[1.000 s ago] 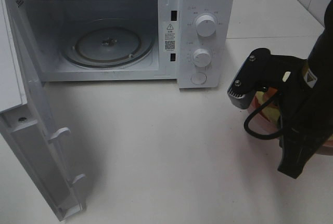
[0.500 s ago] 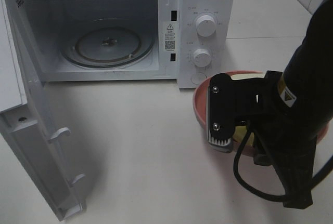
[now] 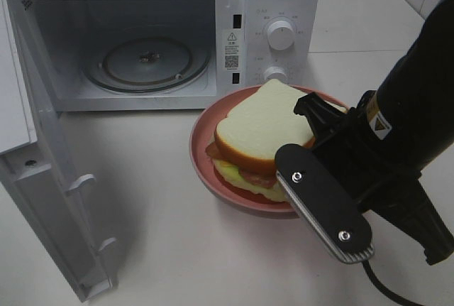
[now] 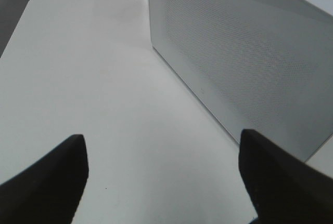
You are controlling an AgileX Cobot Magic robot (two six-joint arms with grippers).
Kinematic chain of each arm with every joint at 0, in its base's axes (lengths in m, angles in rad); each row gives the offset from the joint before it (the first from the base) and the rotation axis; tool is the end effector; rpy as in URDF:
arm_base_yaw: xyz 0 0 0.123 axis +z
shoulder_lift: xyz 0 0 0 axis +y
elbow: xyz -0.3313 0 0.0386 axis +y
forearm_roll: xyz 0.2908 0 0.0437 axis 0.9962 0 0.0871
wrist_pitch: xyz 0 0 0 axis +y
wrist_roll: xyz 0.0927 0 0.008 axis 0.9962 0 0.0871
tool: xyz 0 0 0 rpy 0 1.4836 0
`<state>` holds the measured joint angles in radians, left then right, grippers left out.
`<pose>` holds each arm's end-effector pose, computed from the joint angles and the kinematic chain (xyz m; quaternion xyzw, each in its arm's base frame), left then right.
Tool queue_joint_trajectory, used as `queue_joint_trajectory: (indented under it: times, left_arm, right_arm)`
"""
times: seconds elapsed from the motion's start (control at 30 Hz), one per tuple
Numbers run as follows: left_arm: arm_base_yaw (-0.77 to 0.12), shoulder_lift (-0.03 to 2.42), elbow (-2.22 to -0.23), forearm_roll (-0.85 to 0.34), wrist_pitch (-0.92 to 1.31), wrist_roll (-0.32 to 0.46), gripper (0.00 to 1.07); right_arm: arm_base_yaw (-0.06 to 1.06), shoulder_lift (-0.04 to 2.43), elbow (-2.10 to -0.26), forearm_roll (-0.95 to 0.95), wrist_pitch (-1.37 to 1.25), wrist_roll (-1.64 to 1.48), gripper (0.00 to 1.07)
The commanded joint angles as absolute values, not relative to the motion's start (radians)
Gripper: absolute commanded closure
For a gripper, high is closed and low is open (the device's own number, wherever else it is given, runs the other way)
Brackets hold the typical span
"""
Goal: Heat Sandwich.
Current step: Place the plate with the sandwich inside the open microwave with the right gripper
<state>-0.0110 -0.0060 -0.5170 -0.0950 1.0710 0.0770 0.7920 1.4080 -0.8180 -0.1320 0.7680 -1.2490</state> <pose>-0.0184 -0.0075 0.3016 0.0400 0.8480 -0.0300 0.5276 0.2013 0.1919 0.2423 -0.8619 0.4818 -0.0848 0.1334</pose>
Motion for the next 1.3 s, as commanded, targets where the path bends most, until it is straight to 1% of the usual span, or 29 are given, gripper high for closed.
queue_joint_trajectory:
  times: [0.03, 0.27, 0.5, 0.67, 0.97, 1.23, 1.3]
  left_arm:
    - [-0.014, -0.009, -0.516, -0.098, 1.069, 0.072, 0.31]
    - [-0.014, -0.009, -0.516, -0.098, 1.069, 0.072, 0.31]
    - [-0.014, -0.009, -0.516, -0.098, 1.069, 0.072, 0.31]
    - [-0.014, -0.009, -0.516, -0.098, 1.069, 0.072, 0.31]
    - [-0.014, -0.009, -0.516, -0.098, 1.069, 0.072, 0.31]
    - [-0.014, -0.009, -0.516, -0.098, 1.069, 0.072, 0.31]
    - [-0.014, -0.009, -0.516, -0.098, 1.069, 0.072, 0.31]
  right_arm:
    - [0.795, 1.397, -0.816, -0.125, 0.741, -1.326, 1.07]
    - [0.795, 1.397, -0.816, -0.126, 0.679, -1.364, 1.07]
    - [0.795, 1.405, -0.816, -0.129, 0.679, -1.377, 1.07]
    - [0.795, 1.458, -0.837, -0.126, 0.681, -1.390, 1.07]
    - [0.791, 1.572, -0.976, -0.125, 0.679, -1.415, 1.07]
    - [0.791, 1.714, -1.142, -0.121, 0.673, -1.417, 1.07]
    - [0.791, 1.725, -1.157, -0.117, 0.673, -1.418, 1.07]
